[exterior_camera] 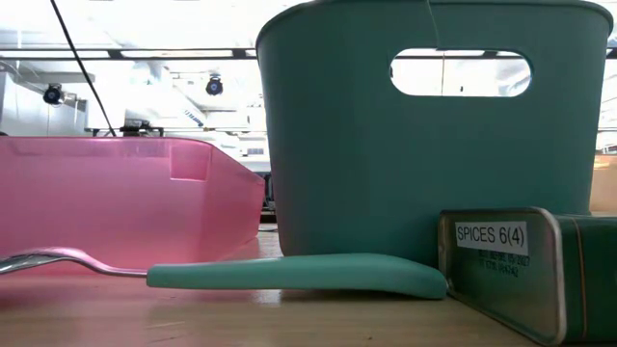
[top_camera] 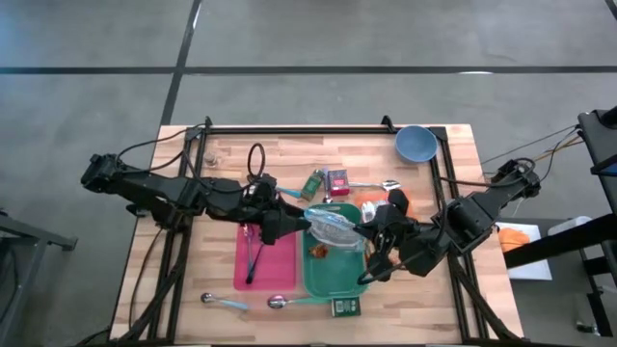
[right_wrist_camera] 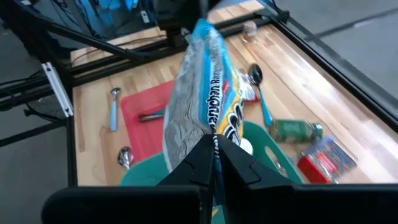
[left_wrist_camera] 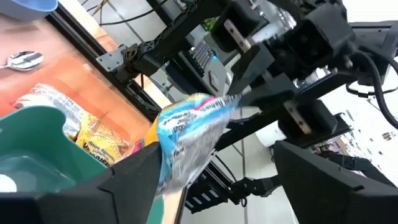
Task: Pick & Place Food Item
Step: Put the blue noodle pack into the orange bin
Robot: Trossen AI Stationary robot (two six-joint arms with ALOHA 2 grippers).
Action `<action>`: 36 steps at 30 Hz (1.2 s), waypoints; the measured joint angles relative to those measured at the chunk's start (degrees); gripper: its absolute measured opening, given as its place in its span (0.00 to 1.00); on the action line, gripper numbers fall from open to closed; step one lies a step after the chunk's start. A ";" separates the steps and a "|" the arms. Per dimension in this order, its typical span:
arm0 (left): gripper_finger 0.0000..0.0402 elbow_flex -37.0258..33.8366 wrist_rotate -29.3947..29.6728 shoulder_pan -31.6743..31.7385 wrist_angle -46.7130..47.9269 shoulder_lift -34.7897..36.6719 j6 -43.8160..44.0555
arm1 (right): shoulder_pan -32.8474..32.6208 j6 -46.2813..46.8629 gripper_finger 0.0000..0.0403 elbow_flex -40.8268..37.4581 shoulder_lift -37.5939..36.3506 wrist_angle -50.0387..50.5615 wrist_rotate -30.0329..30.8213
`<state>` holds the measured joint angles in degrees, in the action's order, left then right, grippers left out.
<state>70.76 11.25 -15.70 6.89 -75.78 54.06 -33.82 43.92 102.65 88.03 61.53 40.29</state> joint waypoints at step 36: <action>0.77 -0.04 -0.39 -0.23 11.27 3.59 4.94 | 4.37 33.51 0.02 -12.36 -7.55 28.46 0.40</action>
<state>70.72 10.85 -15.94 18.16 -72.20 59.00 -29.46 77.43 90.29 80.48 90.00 40.70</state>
